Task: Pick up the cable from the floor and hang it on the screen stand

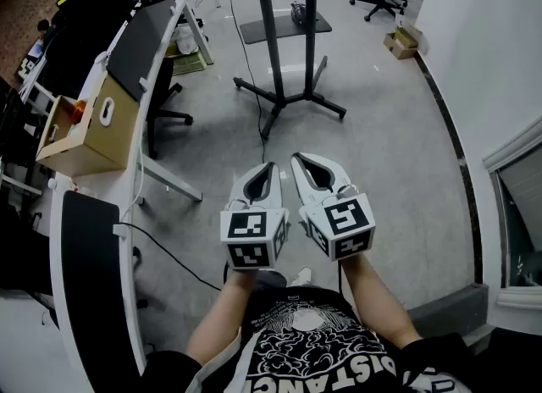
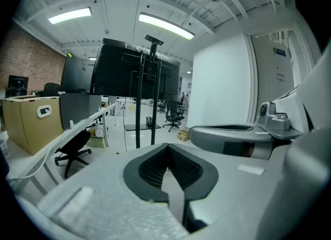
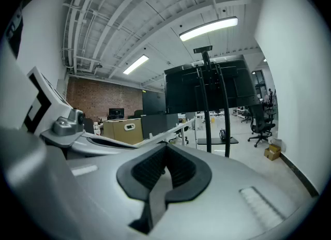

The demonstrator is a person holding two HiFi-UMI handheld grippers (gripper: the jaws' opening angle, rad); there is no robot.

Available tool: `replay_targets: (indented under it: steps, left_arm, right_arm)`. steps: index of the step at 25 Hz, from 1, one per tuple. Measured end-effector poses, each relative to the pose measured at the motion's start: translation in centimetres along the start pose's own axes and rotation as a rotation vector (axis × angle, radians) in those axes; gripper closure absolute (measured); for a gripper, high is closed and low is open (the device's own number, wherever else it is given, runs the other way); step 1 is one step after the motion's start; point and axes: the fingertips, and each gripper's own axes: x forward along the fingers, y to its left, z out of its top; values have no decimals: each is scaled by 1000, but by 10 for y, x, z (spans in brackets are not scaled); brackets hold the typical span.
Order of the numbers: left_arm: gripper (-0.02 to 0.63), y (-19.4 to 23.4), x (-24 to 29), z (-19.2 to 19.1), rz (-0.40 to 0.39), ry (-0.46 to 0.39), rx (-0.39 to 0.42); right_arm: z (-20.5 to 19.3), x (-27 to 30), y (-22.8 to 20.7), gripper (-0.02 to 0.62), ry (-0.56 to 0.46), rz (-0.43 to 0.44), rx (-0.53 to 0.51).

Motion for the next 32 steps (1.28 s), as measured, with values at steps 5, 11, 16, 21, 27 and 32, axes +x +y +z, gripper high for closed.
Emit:
replay_targets:
  steps: [5,11,16,21,27,32]
  left_arm:
    - [611,0,7,-5,8,12,7]
    - [612,12,16,-17,22,49,-10]
    - [612,23,34,-23,15,64,-27]
    - [612,45,62,-24,4,82,-46]
    - [612,85,103,-28,-3,111,-72]
    - [612,121,141,-35,-21,140,-86]
  right_arm:
    - [-8,3,-6,591,8,-2,21]
    - [-21,16,-8,591,23,2,42]
    - [-33,34,-16,591,55,4,51]
    - [-40,67,-23,591,91,5,50]
    - [-55,120,-37,591,135,0,50]
    - [-65,170,-46,591,179,-9,56]
